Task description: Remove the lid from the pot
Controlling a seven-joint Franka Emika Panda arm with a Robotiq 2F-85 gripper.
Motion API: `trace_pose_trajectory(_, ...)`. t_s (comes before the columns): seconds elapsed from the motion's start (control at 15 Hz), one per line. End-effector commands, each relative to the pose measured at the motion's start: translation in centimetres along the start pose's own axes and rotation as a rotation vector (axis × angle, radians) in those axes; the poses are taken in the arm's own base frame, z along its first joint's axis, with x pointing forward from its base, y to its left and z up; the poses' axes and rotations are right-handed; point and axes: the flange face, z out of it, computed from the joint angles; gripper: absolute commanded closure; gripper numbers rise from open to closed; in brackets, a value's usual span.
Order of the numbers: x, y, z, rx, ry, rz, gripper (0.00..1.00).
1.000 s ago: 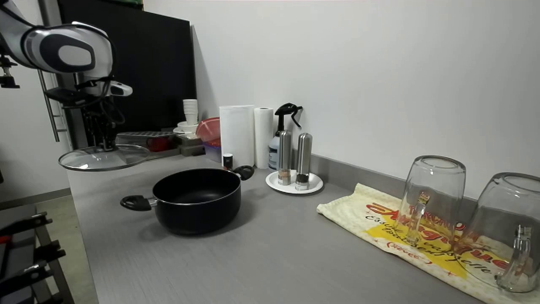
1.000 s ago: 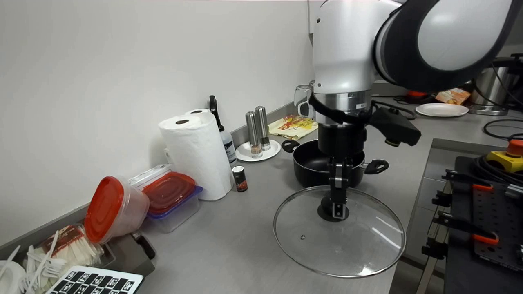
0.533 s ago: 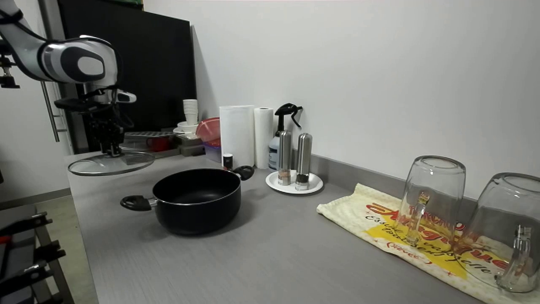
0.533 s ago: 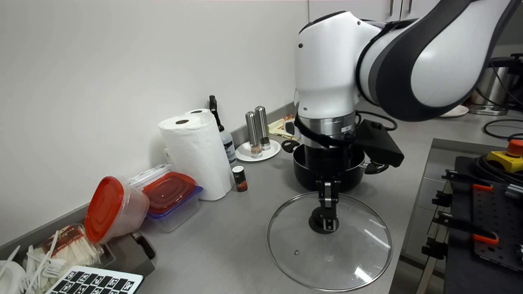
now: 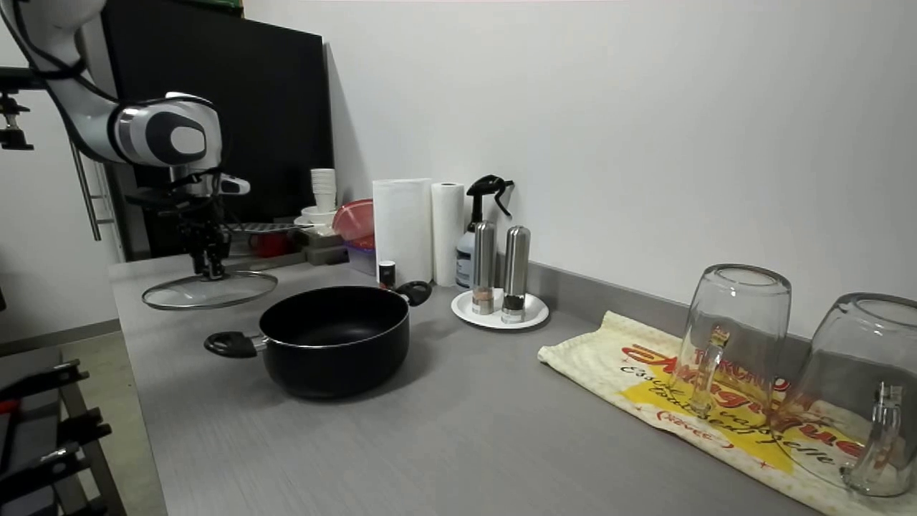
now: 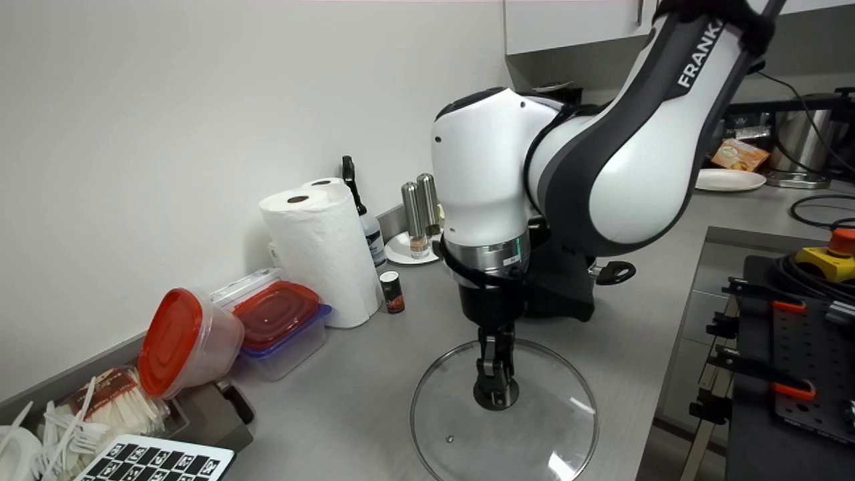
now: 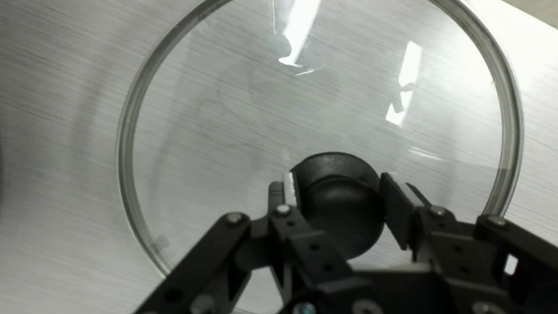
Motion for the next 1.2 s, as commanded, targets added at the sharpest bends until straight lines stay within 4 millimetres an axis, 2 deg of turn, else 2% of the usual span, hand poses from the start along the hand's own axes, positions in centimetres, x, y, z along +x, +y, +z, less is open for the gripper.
trace_pose_trajectory(0.0,2.7,-1.1,0.3,0.017,0.026,0.058,0.76)
trace_pose_trajectory(0.6,4.8,-1.8,2.2,0.016,0.106,0.129,0.76)
trace_pose_trajectory(1.13,4.5,-1.9,4.5,-0.016,0.113,0.156,0.76)
